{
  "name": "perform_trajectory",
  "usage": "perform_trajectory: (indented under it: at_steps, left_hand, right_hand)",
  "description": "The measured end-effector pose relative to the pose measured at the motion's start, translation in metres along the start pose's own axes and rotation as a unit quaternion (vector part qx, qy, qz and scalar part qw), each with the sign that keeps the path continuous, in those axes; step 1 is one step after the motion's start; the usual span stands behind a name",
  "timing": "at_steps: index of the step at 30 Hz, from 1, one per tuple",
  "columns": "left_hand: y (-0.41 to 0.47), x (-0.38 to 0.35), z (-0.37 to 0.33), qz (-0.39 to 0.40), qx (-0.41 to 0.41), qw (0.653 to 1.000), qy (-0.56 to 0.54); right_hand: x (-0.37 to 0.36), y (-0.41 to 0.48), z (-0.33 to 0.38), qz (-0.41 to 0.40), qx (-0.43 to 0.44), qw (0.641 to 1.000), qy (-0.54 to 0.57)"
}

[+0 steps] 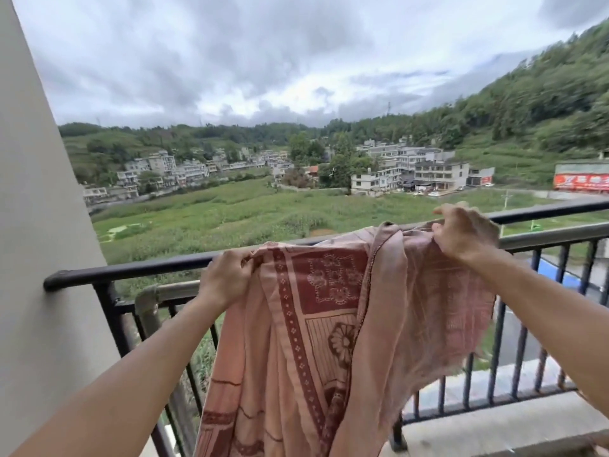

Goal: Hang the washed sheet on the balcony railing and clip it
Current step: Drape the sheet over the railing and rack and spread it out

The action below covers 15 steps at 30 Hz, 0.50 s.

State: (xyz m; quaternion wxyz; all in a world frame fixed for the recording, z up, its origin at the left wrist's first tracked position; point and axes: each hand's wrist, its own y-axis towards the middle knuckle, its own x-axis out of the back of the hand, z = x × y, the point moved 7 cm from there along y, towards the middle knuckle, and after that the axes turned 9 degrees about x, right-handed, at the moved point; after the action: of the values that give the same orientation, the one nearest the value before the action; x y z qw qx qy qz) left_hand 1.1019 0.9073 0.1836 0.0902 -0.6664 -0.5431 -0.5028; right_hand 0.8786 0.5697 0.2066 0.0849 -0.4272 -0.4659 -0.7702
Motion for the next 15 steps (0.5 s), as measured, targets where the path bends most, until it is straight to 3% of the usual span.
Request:
perform_trajectory:
  at_steps: [3,5,7,12,15]
  left_hand:
    - [-0.002,0.000,-0.004,-0.035,-0.002,0.999,-0.013]
    - [0.000,0.004,-0.010,-0.055,-0.017,0.997,-0.055]
    - [0.000,0.017,-0.021,-0.093,-0.035,0.990,-0.098]
    - [0.000,0.060,-0.063,-0.158,-0.074,0.949,-0.263]
    - [0.003,0.042,-0.069,-0.050,-0.071,0.966,-0.244]
  right_hand:
    - [0.011,-0.014,0.069,0.052,0.146,0.980,0.125]
    - [0.007,-0.036,0.107,0.117,0.237,0.956,0.128]
    - [0.004,-0.045,0.114,0.100,0.270,0.950,0.121]
    - [0.044,-0.009,0.060,-0.075,0.160,0.937,0.300]
    - [0.057,0.007,-0.003,-0.161,0.010,0.930,0.330]
